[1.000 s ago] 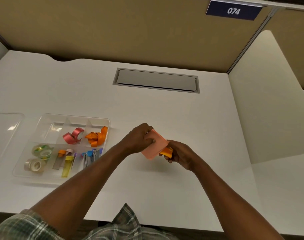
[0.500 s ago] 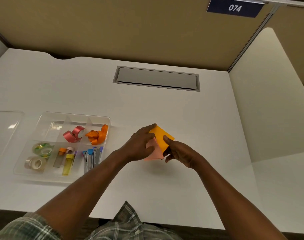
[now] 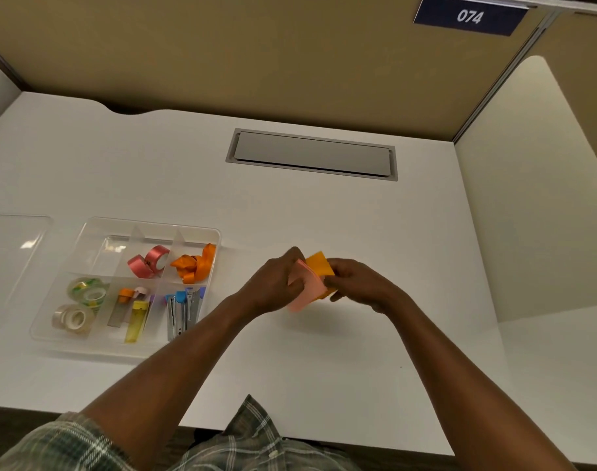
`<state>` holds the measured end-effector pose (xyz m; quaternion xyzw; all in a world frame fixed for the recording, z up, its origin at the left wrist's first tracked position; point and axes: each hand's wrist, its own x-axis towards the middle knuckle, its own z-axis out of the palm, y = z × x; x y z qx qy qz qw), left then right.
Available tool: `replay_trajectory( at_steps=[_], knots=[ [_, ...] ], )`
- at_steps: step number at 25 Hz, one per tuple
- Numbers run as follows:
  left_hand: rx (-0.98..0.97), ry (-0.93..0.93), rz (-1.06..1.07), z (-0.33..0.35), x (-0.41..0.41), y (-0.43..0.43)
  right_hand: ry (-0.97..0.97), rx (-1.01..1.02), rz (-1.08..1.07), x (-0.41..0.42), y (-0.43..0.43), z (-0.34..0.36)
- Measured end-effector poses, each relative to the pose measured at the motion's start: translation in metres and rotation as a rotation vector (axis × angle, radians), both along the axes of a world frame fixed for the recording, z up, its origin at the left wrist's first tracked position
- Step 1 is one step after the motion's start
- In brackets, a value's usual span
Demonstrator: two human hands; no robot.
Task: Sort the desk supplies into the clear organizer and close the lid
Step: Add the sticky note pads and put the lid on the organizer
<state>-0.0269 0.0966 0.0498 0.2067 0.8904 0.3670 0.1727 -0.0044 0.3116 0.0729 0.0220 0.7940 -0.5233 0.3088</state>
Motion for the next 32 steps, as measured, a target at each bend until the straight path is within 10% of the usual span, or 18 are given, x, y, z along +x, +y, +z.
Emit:
replay_trajectory(
  at_steps=[3, 7, 13, 23, 32],
  knots=[
    [0.266, -0.26, 0.315, -0.007, 0.005, -0.005, -0.198, -0.386, -0.316, 0.006, -0.001, -0.006],
    [0.49, -0.425, 0.536, -0.022, 0.022, -0.002, -0.096, -0.199, -0.323, 0.031, -0.032, -0.035],
    [0.298, -0.102, 0.459, -0.036, 0.044, -0.005, 0.464, 0.28, -0.346, 0.052, -0.062, -0.061],
    [0.083, -0.076, 0.46, -0.061, 0.063, -0.01, 0.508, 0.59, -0.188, 0.059, -0.068, -0.078],
    [0.192, -0.123, 0.592, -0.014, 0.038, -0.029, 0.43, 0.385, -0.364, 0.033, -0.116, -0.048]
  ],
)
